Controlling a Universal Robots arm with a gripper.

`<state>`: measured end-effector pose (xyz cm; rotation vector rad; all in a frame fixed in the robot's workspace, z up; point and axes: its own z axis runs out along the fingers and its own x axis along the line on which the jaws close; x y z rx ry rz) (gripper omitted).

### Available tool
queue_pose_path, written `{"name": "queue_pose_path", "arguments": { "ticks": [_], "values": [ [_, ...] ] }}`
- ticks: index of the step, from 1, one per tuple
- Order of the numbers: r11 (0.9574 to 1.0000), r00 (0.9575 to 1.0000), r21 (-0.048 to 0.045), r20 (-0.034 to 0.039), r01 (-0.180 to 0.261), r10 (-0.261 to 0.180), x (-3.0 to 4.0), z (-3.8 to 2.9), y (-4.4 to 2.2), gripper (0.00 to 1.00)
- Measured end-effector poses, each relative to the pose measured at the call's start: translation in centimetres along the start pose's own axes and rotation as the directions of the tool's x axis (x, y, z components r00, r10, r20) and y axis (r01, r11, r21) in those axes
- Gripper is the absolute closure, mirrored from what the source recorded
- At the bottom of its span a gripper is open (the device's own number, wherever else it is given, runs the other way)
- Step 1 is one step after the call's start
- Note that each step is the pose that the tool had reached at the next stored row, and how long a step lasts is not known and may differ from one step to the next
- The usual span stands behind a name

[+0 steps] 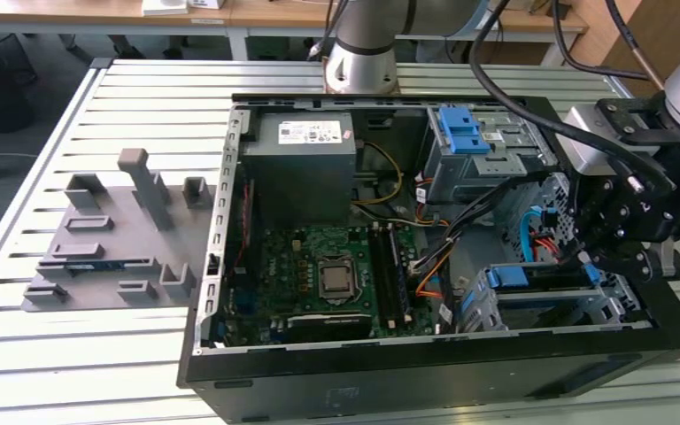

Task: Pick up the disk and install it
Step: 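Insert the first disk wire, then insert the second disk wire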

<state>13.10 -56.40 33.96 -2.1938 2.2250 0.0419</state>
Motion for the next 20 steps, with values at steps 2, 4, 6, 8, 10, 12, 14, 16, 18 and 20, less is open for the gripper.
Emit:
{"name": "queue_pose_path", "arguments": {
  "ticks": [2, 4, 6, 8, 10, 12, 14, 16, 18, 20],
  "values": [
    [1.0, 1.0, 0.0, -0.0002, 0.0, 0.0, 0.0, -0.01, 0.0, 0.89],
    [1.0, 1.0, 0.0, 0.0, 0.0, 0.0, 0.0, -0.01, 0.0, 0.89],
    [1.0, 1.0, 0.0, 0.0001, 0.0, 0.0, 0.0, -0.01, 0.0, 0.89],
    [1.0, 1.0, 0.0, 0.0001, 0.0, 0.0, 0.0, -0.01, 0.0, 0.89],
    [1.0, 1.0, 0.0, 0.0001, 0.0, 0.0, 0.0, -0.01, 0.02, 0.89],
    [1.0, 1.0, 0.0, 0.0001, 0.0, 0.0, 0.01, 0.0, 0.11, 0.89],
    [1.0, 1.0, 0.0, 0.0, 0.0, 0.0, 0.0, -0.01, 0.23, 0.89],
    [1.0, 1.0, 0.0001, 0.0001, 0.0, 0.0, 0.01, 0.0, 0.39, 0.89],
    [1.0, 1.0, 0.0002, 0.0002, 0.0, 0.0, 0.01, -0.01, 0.63, 0.89],
    [1.0, 1.0, 0.0004, 0.0008, 0.0, 0.0, 0.01, 0.0, 1.01, 0.89]
  ]
}}
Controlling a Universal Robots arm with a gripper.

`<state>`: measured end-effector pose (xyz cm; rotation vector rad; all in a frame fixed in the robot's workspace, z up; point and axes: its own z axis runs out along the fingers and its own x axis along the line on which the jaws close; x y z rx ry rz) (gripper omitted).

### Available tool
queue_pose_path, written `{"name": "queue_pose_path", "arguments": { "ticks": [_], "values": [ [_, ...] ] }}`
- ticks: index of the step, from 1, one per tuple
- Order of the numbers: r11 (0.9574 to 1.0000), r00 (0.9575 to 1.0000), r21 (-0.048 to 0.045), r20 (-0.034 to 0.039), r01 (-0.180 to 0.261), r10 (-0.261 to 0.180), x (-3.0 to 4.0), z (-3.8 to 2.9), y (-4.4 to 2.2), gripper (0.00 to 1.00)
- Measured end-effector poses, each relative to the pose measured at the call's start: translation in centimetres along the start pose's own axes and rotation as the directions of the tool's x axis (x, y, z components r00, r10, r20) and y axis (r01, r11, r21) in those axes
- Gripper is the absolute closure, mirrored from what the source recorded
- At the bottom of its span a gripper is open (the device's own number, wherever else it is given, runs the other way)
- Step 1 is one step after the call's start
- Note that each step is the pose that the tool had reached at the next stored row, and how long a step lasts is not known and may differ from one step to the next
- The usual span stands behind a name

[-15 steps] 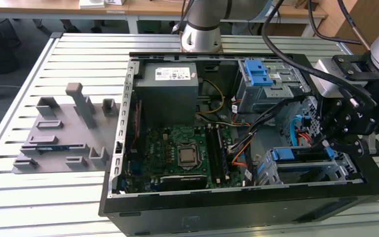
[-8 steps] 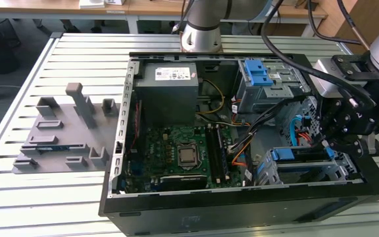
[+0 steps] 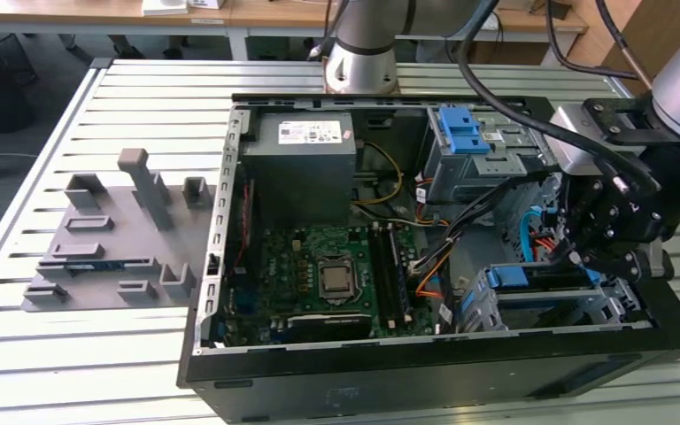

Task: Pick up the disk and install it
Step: 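Insert the second disk wire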

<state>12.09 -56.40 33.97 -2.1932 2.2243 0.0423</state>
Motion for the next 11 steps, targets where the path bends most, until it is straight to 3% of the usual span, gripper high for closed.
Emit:
{"name": "queue_pose_path", "arguments": {
  "ticks": [6, 11],
  "values": [
    [1.0, 1.0, 0.0013, 0.0036, 0.0, 0.0, 0.02, -0.11, 1.22, 0.89],
    [1.0, 1.0, 0.0017, 0.0052, 0.0, 0.0, -0.01, -1.14, 1.7, 0.89]
  ]
}}
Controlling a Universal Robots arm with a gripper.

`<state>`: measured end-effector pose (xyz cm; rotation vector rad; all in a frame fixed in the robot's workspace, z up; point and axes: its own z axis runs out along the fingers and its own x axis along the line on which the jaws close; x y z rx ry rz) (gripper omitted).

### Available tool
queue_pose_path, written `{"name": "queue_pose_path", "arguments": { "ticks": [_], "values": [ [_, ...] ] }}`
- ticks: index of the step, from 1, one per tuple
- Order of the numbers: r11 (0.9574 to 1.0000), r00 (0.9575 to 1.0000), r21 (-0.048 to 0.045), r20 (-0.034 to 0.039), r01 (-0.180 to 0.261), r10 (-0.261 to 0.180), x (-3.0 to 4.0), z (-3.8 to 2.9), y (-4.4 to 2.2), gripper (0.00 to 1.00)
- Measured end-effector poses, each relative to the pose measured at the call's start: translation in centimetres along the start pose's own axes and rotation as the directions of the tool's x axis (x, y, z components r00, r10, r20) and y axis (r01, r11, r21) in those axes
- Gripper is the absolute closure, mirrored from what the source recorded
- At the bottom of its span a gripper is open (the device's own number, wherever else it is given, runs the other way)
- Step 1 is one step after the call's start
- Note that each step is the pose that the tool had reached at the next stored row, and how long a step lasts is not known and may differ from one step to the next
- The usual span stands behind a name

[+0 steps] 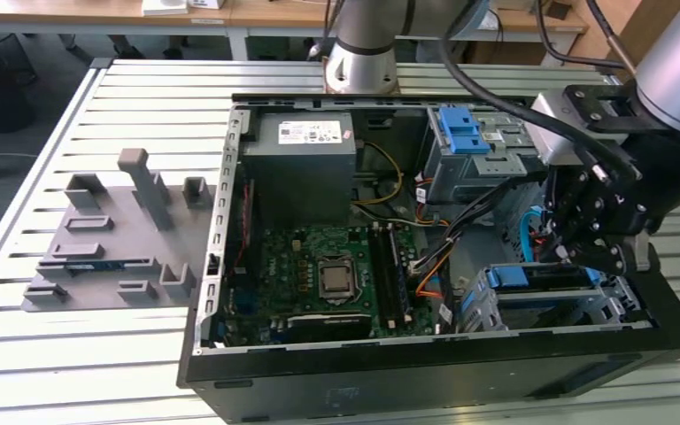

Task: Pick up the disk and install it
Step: 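Insert the second disk wire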

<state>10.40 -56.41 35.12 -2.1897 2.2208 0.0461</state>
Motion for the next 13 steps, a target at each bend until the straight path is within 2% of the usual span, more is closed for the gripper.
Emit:
{"name": "queue_pose_path", "arguments": {
  "ticks": [7, 13],
  "values": [
    [1.0, 1.0, 0.0, 0.0007, 0.0, 0.0, -0.06, -1.58, 0.4, 0.89],
    [1.0, 1.0, 0.0, 0.0011, 0.0, 0.0, -0.28, -2.26, 0.57, 0.89]
  ]
}}
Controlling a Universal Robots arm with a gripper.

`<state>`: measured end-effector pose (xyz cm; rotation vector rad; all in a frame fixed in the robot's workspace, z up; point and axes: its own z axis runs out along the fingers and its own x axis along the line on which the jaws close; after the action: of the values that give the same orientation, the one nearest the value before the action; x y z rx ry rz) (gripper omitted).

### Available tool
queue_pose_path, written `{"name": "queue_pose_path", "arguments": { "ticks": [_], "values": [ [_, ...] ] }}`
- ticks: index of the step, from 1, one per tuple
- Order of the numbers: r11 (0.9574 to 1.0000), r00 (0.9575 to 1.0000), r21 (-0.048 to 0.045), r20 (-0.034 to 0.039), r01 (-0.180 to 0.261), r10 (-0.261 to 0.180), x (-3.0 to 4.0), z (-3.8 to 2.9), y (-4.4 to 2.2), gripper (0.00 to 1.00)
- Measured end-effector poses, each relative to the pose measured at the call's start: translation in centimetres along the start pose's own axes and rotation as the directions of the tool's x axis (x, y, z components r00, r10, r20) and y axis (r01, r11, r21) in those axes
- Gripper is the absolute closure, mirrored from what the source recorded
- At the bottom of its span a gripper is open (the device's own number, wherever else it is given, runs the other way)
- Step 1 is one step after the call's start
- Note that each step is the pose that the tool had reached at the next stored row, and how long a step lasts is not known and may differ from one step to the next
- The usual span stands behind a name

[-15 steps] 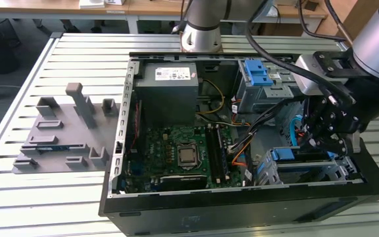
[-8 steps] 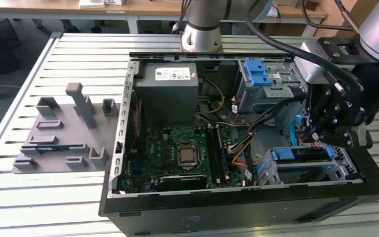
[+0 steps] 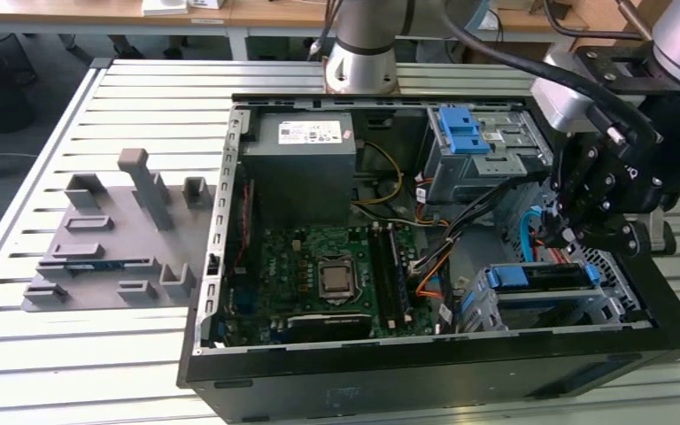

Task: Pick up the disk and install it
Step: 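Insert the second disk wire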

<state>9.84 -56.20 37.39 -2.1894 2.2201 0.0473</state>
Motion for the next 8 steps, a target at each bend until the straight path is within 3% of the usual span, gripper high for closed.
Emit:
{"name": "queue_pose_path", "arguments": {
  "ticks": [8],
  "values": [
    [1.0, 1.0, 0.0, 0.0026, 0.0, 0.0, -0.66, -0.47, 0.02, 0.89]
  ]
}}
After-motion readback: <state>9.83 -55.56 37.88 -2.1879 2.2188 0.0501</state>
